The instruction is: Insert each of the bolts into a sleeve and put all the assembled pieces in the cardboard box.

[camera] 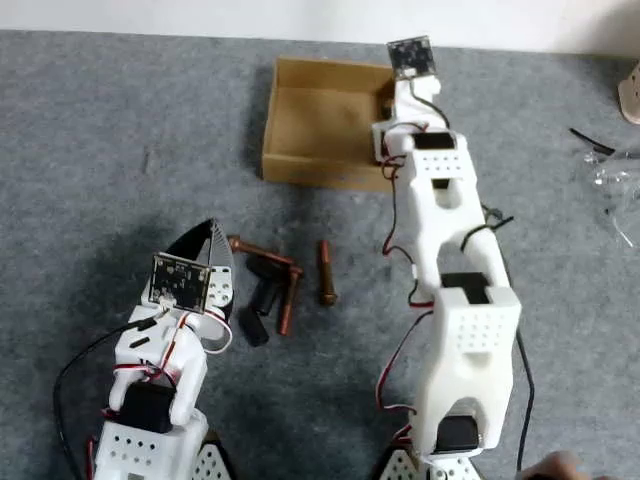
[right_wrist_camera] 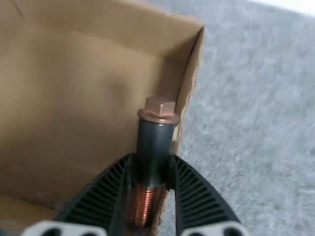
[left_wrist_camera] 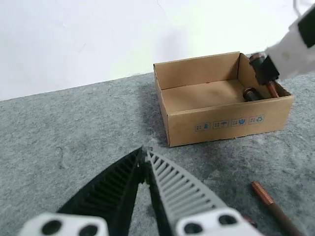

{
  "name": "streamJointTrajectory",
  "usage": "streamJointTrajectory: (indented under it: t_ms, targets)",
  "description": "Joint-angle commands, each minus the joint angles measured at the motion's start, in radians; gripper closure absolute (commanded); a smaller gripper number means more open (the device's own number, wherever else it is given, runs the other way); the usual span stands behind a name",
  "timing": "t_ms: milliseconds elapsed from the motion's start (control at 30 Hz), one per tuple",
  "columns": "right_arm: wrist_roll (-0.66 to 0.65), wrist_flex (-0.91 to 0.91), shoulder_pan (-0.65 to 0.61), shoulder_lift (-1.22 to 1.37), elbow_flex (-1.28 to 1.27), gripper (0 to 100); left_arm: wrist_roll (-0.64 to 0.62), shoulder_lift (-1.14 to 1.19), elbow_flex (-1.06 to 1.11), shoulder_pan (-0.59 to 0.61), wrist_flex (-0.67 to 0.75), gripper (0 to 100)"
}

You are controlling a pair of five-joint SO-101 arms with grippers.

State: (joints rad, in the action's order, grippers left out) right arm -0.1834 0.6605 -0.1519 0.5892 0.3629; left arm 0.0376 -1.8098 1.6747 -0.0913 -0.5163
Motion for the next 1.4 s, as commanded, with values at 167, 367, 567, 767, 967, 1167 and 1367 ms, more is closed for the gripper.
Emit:
streamJointTrajectory:
  t_ms: [167,367,567,767,967,1167,1367]
  targets:
    - [0.006,0.101,-0.01,0.036,0.134,98.8,0.008,-0.012,0.021,-0.015,0.023,99]
    - [0.006,0.17,-0.015,0.039,0.134,78.6,0.008,-0.012,0.021,-0.015,0.023,99]
    - [0.006,0.22,-0.013,0.03,0.148,67.5,0.008,-0.012,0.021,-0.016,0.023,99]
    - [0.008,0.36,-0.021,0.03,0.308,67.7,0.008,-0.012,0.021,-0.015,0.023,99]
    - [0.008,0.555,-0.03,0.031,0.562,67.7,0.008,-0.012,0.021,-0.015,0.023,99]
    - [0.008,0.714,-0.042,0.033,0.799,67.7,0.008,-0.012,0.021,-0.013,0.023,99]
    - [0.002,0.845,-0.039,0.035,0.966,67.7,0.008,-0.012,0.021,-0.013,0.023,99]
